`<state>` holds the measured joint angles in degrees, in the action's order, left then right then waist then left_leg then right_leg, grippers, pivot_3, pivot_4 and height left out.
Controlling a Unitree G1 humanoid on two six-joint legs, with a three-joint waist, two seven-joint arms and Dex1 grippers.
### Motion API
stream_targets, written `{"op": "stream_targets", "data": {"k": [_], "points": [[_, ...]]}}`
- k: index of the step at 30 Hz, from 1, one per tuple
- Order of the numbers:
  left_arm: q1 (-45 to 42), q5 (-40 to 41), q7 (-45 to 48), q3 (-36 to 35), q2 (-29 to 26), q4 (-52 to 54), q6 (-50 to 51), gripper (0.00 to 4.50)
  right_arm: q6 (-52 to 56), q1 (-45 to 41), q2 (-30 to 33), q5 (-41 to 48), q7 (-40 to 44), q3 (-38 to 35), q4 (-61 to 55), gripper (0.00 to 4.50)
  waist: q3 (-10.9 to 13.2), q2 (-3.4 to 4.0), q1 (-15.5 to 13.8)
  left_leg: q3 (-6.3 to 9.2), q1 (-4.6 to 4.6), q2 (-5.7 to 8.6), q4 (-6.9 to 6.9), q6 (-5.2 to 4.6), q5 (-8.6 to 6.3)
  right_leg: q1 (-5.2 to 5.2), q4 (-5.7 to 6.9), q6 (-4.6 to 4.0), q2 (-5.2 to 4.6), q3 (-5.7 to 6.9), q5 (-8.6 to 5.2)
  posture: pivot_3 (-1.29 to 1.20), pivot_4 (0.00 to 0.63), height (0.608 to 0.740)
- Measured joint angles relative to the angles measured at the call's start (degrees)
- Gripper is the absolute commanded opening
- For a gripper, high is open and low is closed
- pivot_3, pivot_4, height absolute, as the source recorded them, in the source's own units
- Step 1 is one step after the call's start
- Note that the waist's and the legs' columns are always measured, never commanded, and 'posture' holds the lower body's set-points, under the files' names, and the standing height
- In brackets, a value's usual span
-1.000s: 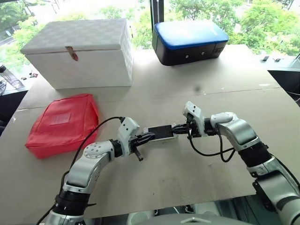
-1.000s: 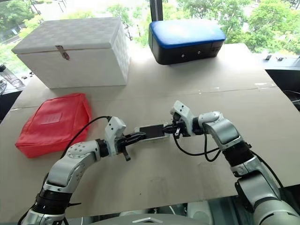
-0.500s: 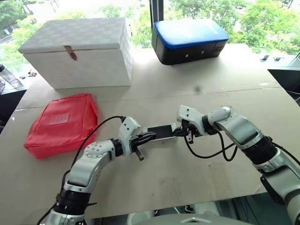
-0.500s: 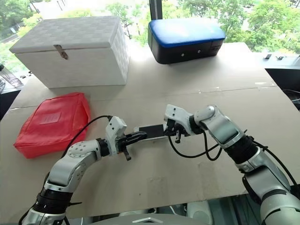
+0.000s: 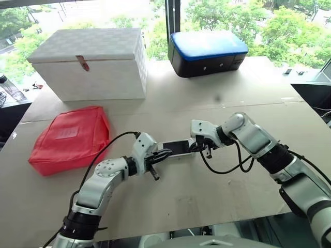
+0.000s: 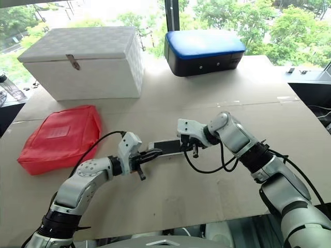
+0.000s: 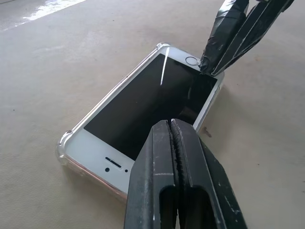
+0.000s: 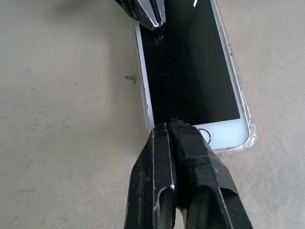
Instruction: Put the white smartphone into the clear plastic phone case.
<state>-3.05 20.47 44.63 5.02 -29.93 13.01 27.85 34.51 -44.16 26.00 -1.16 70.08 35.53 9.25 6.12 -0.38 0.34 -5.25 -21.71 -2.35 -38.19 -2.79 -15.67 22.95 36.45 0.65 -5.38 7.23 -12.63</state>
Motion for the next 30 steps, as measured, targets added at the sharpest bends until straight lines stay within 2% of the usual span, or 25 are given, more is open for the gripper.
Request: {"op": "stream_targets", "data": {"k": [11, 14, 17, 20, 23, 24, 25, 26, 27, 29, 30], "points": [[0.09, -0.42, -0.12, 0.14, 0.79, -0.09, -0.14, 0.04, -0.92, 0.59, -0.05, -3.35, 0.46, 0.14, 0.37, 0.00, -0.40, 0.26, -1.06, 0.18, 0.07, 0.01, 0.15, 0.01, -0.01, 0.00, -0.08, 0.00, -0.08, 0.13, 0.00, 0.00, 0.150, 0.740], [-0.25, -0.60, -0.17, -0.01, 1.13, -0.26, -0.88, 0.04, -2.01, 5.17, -2.24, -1.39, -3.04, -4.94, -0.08, 0.00, -0.42, 0.19, -1.08, 0.28, 0.08, 0.01, 0.39, 0.03, -0.01, 0.02, -0.31, 0.00, -0.10, 0.24, 0.00, 0.00, 0.150, 0.740], [-0.55, 0.40, -1.25, -2.13, 4.15, -0.26, -3.32, 0.04, -3.60, 12.83, -5.32, 3.28, -7.88, -12.20, -3.34, 0.00, 0.12, 0.22, -1.13, 0.31, -0.12, 0.01, 0.65, 0.06, 0.01, 0.21, -0.54, 0.02, -0.12, 0.39, 0.02, 0.00, 0.150, 0.740], [-1.23, 2.50, -3.71, -5.83, 7.19, -0.05, -5.23, 0.04, -4.96, 19.28, -8.14, 7.72, -12.50, -18.83, -7.54, 0.00, 0.70, 0.32, -1.07, 0.24, -0.76, 0.03, 0.74, 0.12, 0.12, 0.79, -0.51, 0.17, -0.11, 0.44, 0.24, 0.00, 0.150, 0.740], [-2.84, 5.66, -7.61, -9.54, 10.99, 1.09, -5.34, 0.80, -7.27, 23.42, -12.59, 12.41, -18.73, -26.48, -8.44, 0.00, 1.68, 0.15, -1.09, 0.35, -1.29, 0.02, 0.77, 0.41, 0.57, 1.11, -0.55, -0.14, 0.06, 0.63, 0.40, 0.00, 0.150, 0.740], [-3.51, 6.54, -9.74, -11.18, 12.78, 1.24, -5.55, 1.23, -8.13, 23.98, -12.86, 14.16, -20.35, -29.46, -9.41, 0.55, 2.00, 0.16, -1.14, 0.31, -1.34, 0.09, 0.76, 0.41, 0.58, 1.13, -0.59, -0.15, 0.06, 0.63, 0.41, 0.00, 0.150, 0.740], [-3.85, 6.74, -10.92, -12.03, 13.33, 1.27, -5.77, 1.71, -8.50, 24.01, -12.85, 14.71, -21.38, -31.02, -10.05, 0.81, 2.13, 0.12, -1.15, 0.29, -1.38, 0.13, 0.76, 0.41, 0.57, 1.14, -0.63, -0.15, 0.05, 0.63, 0.41, 0.00, 0.150, 0.740], [-4.44, 6.73, -13.22, -13.70, 13.97, 1.25, -6.10, 1.97, -8.73, 24.17, -12.77, 15.86, -23.65, -34.11, -11.91, 1.15, 2.24, 0.04, -1.12, 0.26, -1.43, 0.19, 0.76, 0.38, 0.56, 1.14, -0.73, -0.13, 0.23, 0.66, 0.41, 0.00, 0.150, 0.740], [-4.95, 6.65, -15.02, -14.83, 14.38, 1.19, -6.44, 2.57, -9.34, 24.52, -12.56, 16.08, -25.19, -35.85, -13.31, 1.71, 2.34, -0.08, -1.14, 0.23, -1.47, 0.21, 0.76, 0.32, 0.52, 1.14, -0.82, -0.11, 0.23, 0.65, 0.40, 0.00, 0.150, 0.740], [-5.47, 6.58, -17.47, -16.44, 15.12, 1.06, -6.98, 3.16, -10.16, 25.28, -12.15, 16.19, -26.81, -37.13, -15.07, 2.27, 2.41, -0.18, -1.15, 0.23, -1.52, 0.22, 0.76, 0.27, 0.49, 1.14, -0.91, -0.09, 0.24, 0.68, 0.40, 0.00, 0.150, 0.740], [-5.80, 6.57, -21.07, -18.42, 16.50, 0.97, -7.12, 3.68, -11.17, 27.26, -11.97, 16.13, -29.18, -37.97, -17.74, 2.86, 2.52, -0.31, -1.15, 0.24, -1.54, 0.23, 0.76, 0.23, 0.46, 1.14, -0.95, -0.06, 0.23, 0.69, 0.39, 0.00, 0.150, 0.740]]}}
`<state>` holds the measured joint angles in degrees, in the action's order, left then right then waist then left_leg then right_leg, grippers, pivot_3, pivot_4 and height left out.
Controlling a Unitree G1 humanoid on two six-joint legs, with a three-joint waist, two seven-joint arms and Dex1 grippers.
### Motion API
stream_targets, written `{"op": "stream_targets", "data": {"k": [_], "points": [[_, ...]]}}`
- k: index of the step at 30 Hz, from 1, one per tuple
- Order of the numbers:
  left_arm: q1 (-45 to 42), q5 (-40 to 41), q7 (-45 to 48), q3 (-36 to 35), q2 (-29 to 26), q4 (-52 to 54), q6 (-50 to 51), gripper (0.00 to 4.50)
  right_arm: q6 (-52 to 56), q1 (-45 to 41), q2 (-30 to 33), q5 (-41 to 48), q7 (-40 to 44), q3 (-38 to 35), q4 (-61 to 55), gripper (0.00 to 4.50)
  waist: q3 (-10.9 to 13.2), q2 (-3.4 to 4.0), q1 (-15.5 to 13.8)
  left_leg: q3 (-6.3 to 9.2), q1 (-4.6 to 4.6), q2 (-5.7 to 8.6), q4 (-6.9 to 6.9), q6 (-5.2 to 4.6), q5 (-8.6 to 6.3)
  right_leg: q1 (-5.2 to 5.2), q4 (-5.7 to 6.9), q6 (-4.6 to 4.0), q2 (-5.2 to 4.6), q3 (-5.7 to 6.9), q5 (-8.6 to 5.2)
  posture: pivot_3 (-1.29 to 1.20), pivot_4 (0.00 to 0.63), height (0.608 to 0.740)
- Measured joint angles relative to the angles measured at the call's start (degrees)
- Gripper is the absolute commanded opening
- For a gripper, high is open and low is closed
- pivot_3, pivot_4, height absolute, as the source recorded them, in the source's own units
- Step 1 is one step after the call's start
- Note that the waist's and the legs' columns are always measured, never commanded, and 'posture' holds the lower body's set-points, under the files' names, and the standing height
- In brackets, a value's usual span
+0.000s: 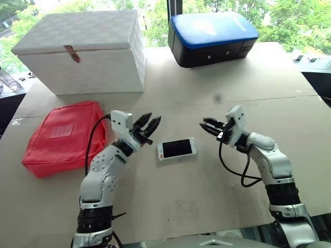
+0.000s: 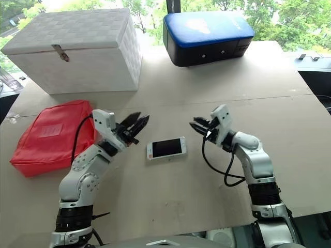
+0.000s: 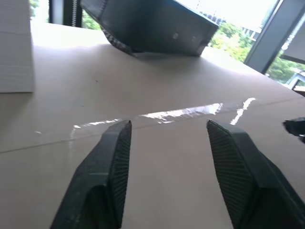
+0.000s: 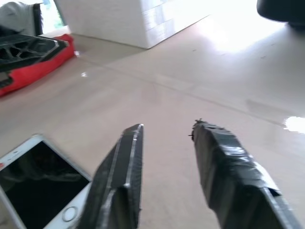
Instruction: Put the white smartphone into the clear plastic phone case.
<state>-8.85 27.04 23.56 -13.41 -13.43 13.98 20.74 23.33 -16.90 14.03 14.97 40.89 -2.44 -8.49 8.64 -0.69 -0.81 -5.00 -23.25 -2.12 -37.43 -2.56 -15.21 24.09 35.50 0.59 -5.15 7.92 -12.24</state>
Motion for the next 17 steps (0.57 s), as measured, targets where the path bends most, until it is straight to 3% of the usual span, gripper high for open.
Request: {"op": "stream_targets", "data": {"k": [3, 4, 6, 8, 17], "points": [[0.09, -0.04, -2.03, -0.33, 0.48, 0.06, 0.03, 4.35, -1.46, 1.55, 0.22, -0.80, -1.88, -0.14, -1.44, 3.67, 0.14, -0.11, 0.00, 0.02, 0.00, 0.00, 0.00, 0.00, 0.00, 0.00, 0.03, 0.02, 0.01, 0.01, -0.01, 0.00, 0.150, 0.740], [0.43, -0.09, -2.93, -0.46, 0.64, 0.12, 0.05, 4.50, -2.42, 2.29, 0.30, -1.34, -2.89, -0.31, -1.95, 4.28, 0.18, -0.15, -0.01, 0.01, 0.03, 0.00, -0.02, 0.00, 0.00, 0.00, 0.08, 0.18, 0.01, 0.00, -0.10, 0.00, 0.150, 0.740], [1.21, -0.16, -3.48, -0.39, 0.62, 0.93, 0.20, 4.50, -3.94, 3.28, 0.37, -2.36, -4.15, -0.49, -2.49, 4.46, 0.24, -0.20, 0.00, 0.03, 0.03, -0.01, -0.02, 0.00, 0.00, 0.00, 0.11, 0.21, 0.04, 0.01, -0.13, 0.00, 0.150, 0.740], [12.03, -1.55, -3.62, 0.00, -2.48, 9.66, 1.19, 4.50, -9.12, 15.04, 2.11, -4.86, -7.85, -4.31, -7.31, 4.46, 0.34, -0.18, -0.02, 0.00, 0.18, -0.04, -0.01, 0.06, -0.03, -0.07, 0.13, 0.22, 0.05, -0.09, -0.16, 0.00, 0.150, 0.740], [32.96, 0.21, 1.43, -2.47, -5.46, 18.53, 0.51, 4.50, -14.42, 35.15, 5.79, -2.88, -7.57, -9.54, -15.74, 4.46, 0.60, 0.03, -0.02, 0.09, 0.36, -0.17, -0.03, 0.04, -0.38, -0.05, 0.15, 0.04, -0.11, -0.16, -0.35, 0.00, 0.150, 0.740]]}}
